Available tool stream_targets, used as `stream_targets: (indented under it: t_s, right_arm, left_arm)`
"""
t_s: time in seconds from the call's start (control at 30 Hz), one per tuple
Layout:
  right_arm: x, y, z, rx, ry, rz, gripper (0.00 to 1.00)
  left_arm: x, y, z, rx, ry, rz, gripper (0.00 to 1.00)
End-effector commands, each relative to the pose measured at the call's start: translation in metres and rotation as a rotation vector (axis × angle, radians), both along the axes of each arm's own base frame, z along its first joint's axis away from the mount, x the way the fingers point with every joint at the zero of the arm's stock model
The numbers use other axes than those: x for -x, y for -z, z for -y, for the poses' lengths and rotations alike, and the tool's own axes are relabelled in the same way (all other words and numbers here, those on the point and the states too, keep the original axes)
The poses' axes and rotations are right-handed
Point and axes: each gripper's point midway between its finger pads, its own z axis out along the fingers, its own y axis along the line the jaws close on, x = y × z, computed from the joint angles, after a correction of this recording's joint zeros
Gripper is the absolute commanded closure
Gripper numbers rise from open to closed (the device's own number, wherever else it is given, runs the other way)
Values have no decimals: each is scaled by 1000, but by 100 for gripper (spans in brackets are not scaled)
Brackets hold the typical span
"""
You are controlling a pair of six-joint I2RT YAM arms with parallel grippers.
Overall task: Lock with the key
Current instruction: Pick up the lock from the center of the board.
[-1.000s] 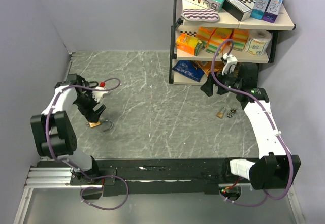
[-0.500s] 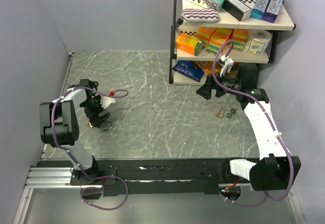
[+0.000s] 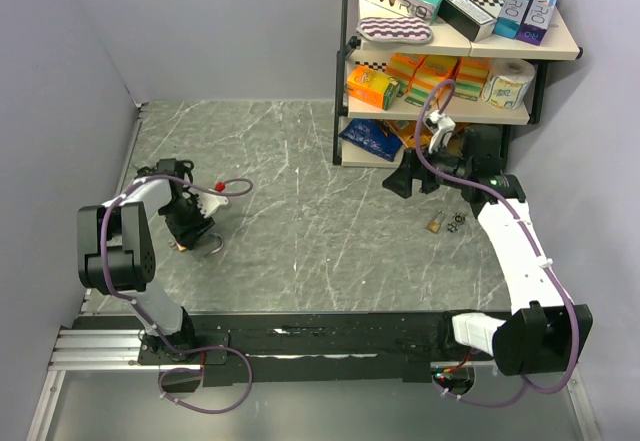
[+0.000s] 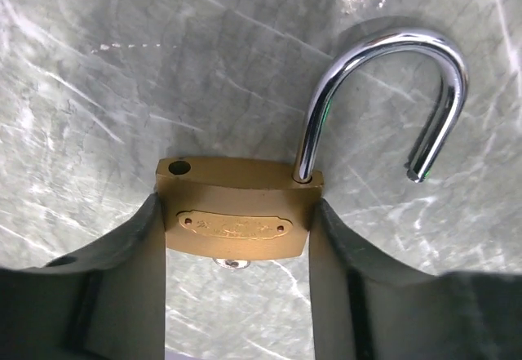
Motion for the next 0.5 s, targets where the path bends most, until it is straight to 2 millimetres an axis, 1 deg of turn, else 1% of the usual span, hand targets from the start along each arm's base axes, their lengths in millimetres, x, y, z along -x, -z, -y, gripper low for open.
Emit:
stream_targets:
  t_s: [0.0, 0.03, 0.07, 0.1, 0.13, 0.17, 0.2, 0.23, 0.27, 0.3, 0.33, 0.37, 0.4, 0.43, 0.47]
  right_arm:
    - [-2, -1, -10, 18, -13, 5, 1]
    - [-2, -1, -12, 22, -19, 6, 1]
    - [0, 0, -17, 29, -34, 7, 1]
    - [-3, 1, -18, 49, -29, 11, 1]
    - [-4, 1, -19, 70, -32, 24, 1]
    - [-2, 2, -25, 86, -48, 29, 1]
    - [-5, 1, -24, 113, -41, 45, 1]
    - [-5, 0, -26, 122, -46, 52, 1]
    - [-4, -2, -31, 126, -60, 62, 1]
    - [-5, -5, -31, 130, -58, 75, 1]
    - [-5, -8, -32, 129, -61, 82, 1]
    - [-7, -10, -33, 125, -60, 86, 1]
    - [-8, -13, -35, 117, -53, 82, 1]
    - [-10, -15, -35, 114, -45, 81, 1]
    - [-10, -18, -36, 107, -42, 83, 1]
  left_arm:
    - [-9, -9, 39, 210, -94, 15, 69]
    - [-21, -25, 45, 246, -115, 52, 73]
    - [-23, -34, 53, 295, -173, 46, 79]
    - [-29, -43, 58, 328, -202, 62, 82]
    - [-42, -62, 68, 395, -223, 97, 87]
    - [-43, -70, 74, 434, -286, 84, 94]
    - [-47, -78, 78, 464, -309, 88, 98]
    - [-53, -92, 86, 513, -323, 105, 99]
    - [-55, -99, 90, 544, -377, 96, 99]
    - [-56, -105, 94, 572, -397, 97, 99]
    - [-60, -119, 100, 618, -410, 113, 99]
    - [-60, -127, 106, 658, -464, 101, 99]
    - [-64, -140, 109, 692, -480, 139, 99]
    - [-64, -149, 115, 743, -563, 118, 99]
    - [-63, -160, 123, 803, -578, 109, 99]
